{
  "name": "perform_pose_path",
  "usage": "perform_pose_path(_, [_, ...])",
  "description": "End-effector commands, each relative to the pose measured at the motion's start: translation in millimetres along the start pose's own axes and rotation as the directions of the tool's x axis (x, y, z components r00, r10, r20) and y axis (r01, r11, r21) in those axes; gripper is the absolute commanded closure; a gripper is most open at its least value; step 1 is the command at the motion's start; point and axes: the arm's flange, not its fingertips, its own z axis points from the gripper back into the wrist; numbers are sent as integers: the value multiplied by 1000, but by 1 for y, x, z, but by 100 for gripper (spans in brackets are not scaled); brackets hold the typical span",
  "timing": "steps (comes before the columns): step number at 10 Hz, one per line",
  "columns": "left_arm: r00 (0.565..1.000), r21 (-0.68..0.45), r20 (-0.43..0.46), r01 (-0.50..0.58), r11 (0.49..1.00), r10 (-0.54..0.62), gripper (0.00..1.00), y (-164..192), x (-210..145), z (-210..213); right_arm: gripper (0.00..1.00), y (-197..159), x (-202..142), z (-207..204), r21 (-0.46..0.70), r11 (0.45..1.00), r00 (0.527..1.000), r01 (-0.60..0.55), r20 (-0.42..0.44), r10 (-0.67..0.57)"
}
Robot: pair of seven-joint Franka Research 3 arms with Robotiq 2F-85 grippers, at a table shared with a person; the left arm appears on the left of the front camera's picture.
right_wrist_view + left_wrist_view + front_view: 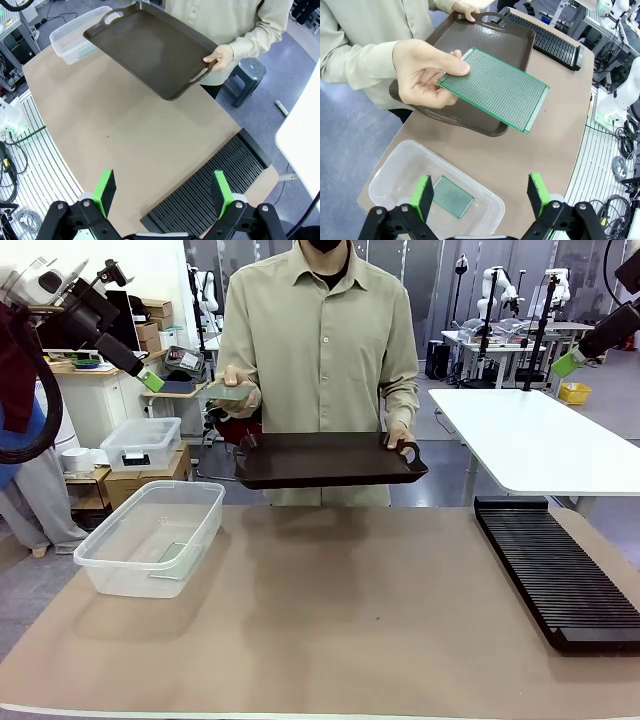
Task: Sort PCBs into racks and boxes based on the side picked up.
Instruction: Pick up the Blank PCB handed by the Human.
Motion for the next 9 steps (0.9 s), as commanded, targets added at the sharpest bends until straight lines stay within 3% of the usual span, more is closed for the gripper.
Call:
perform_pose_path(1, [1000,2,0,2,1000,-2,0,3,2,0,0,2,-1,0,2,1000,1000,-7,-5,7])
perform_pose_path(4, [1000,0,0,0,1000,0,0,0,0,0,0,2,-1,0,2,1000,1000,-7,-5,7])
perform_pose_path(6, [977,-89,40,-205,975,209,0,7,3,-5,0,2,-1,0,2,1000,1000,-7,-5,7])
perform_pose_path(8, [901,-180,22,-422,889,433,0,25,2,-13,0,2,-1,0,2,1000,1000,-7,-5,7])
perform_pose_path(9, [865,-232,29,-481,845,501,0,31,2,-19,0,2,-1,0,2,1000,1000,-7,-5,7])
